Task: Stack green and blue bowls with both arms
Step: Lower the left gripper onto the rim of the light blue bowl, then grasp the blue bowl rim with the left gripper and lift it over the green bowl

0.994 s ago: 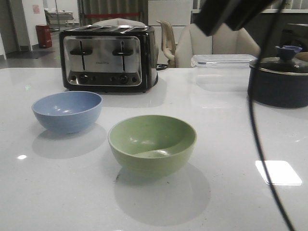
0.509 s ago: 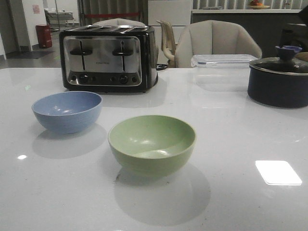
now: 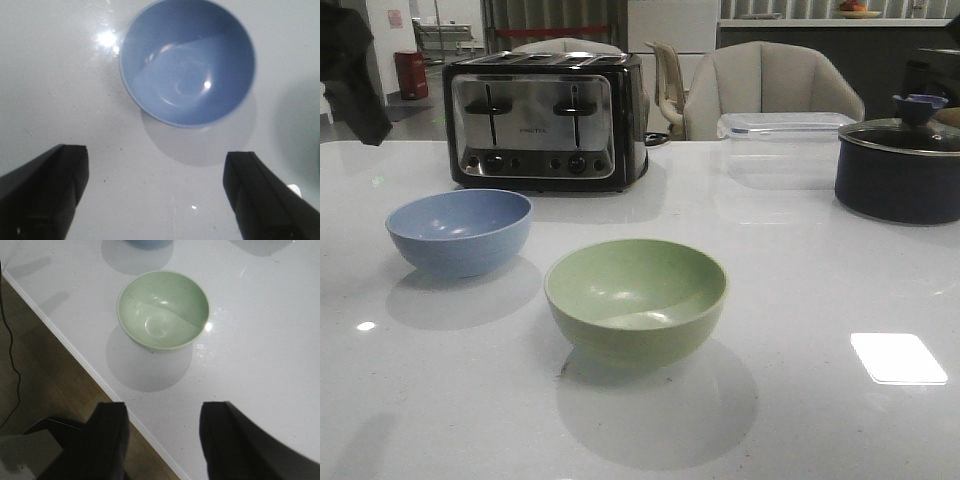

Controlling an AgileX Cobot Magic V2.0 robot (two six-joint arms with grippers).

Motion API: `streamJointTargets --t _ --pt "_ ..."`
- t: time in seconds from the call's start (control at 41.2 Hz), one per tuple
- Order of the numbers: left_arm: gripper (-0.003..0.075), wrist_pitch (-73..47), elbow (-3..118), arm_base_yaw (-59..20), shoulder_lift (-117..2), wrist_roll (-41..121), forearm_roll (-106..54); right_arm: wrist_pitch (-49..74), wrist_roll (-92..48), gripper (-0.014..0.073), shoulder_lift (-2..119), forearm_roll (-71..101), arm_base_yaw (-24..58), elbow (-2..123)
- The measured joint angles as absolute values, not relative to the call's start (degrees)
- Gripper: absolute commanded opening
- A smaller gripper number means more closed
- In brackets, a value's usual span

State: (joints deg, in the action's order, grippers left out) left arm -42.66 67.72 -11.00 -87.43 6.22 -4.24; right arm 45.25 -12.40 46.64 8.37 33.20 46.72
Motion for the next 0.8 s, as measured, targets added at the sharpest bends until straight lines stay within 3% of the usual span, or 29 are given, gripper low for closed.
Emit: streamJointTargets --t 0.436,0.509,0.8 --pt "0.0594 -42.1 83.5 -8.5 -111.0 6.2 -5.2 45.2 -12.4 0.0444 46.6 8.4 33.2 46.7" --pt "0.0538 -42.0 85.1 -8.5 -113.6 6.2 -6.3 45.2 -12.4 0.0444 46.6 8.4 33.2 46.7" --pt "0.0148 -42.2 87.2 -8.5 -117.4 6.2 -7.6 45.2 -12.4 0.0444 46.6 8.4 33.2 46.7"
